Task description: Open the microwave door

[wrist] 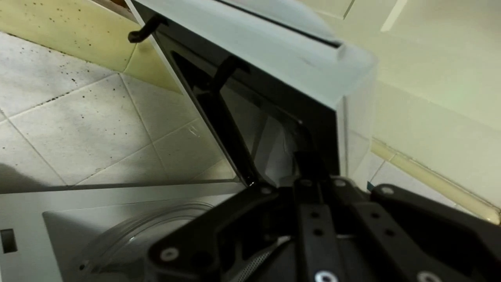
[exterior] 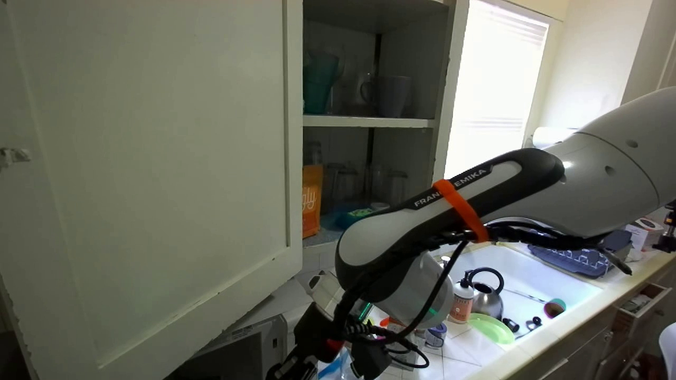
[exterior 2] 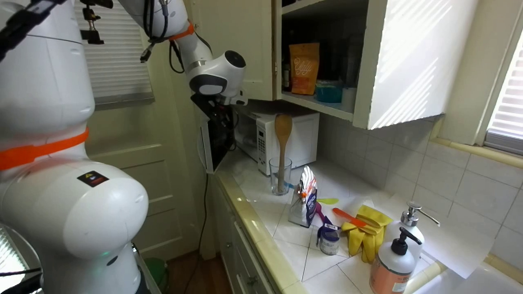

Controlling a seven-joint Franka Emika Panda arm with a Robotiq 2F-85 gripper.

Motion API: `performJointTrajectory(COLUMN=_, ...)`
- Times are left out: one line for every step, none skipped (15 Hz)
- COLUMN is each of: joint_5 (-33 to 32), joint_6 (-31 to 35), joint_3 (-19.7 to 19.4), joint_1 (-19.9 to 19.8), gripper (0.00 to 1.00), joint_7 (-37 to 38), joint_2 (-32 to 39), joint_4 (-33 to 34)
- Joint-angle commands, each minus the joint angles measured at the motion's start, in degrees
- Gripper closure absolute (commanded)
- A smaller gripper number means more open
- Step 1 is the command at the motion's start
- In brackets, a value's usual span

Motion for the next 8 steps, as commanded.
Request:
performJointTrajectory(joint_5=-0.67, joint_6=0.57, joint_3=1.42, joint_1=-1.67, gripper=1.00, joint_7=0.15, joint_2=0.68, joint_4=-0.21)
performJointTrajectory(joint_5=-0.04, joint_6=0.03, joint_3=1.58, joint_1=-1.91, gripper=1.00, joint_7=-0.58, joint_2=0.41, joint_4=-0.29)
performJointTrajectory(joint_5=-0.28, joint_6=0.02, joint_3=1.65, joint_1=-2.01, gripper=1.00, joint_7=-0.46, joint_2=0.40, joint_4=-0.35)
performJointTrajectory(joint_5=-0.46, joint_6=-0.10, joint_3=1.80, joint_1=-2.05, gripper=1.00, joint_7=-0.62, joint_2=0.58, joint_4=-0.17)
performJointTrajectory(joint_5=0.16, joint_6=-0.72, joint_3=2.04, joint_1=-2.15, gripper=1.00, joint_7=-1.58, joint_2=0.68, joint_4=0.18)
performJointTrajectory(joint_5=-0.37, joint_6=-1.10, joint_3=2.27, joint_1=-1.98, gripper=1.00, joint_7=-1.53, joint_2=0.97, joint_4=0.50)
performJointTrajectory(joint_5=-0.57, joint_6=-1.51, joint_3=2.54, joint_1=-1.87, gripper=1.00, joint_7=-1.66, joint_2=1.20, joint_4=0.78)
performJointTrajectory(joint_5=-0.91, joint_6=-2.00, joint_3=2.87, joint_1=-1.76, gripper=1.00, joint_7=-1.79, joint_2=1.62, joint_4=1.19)
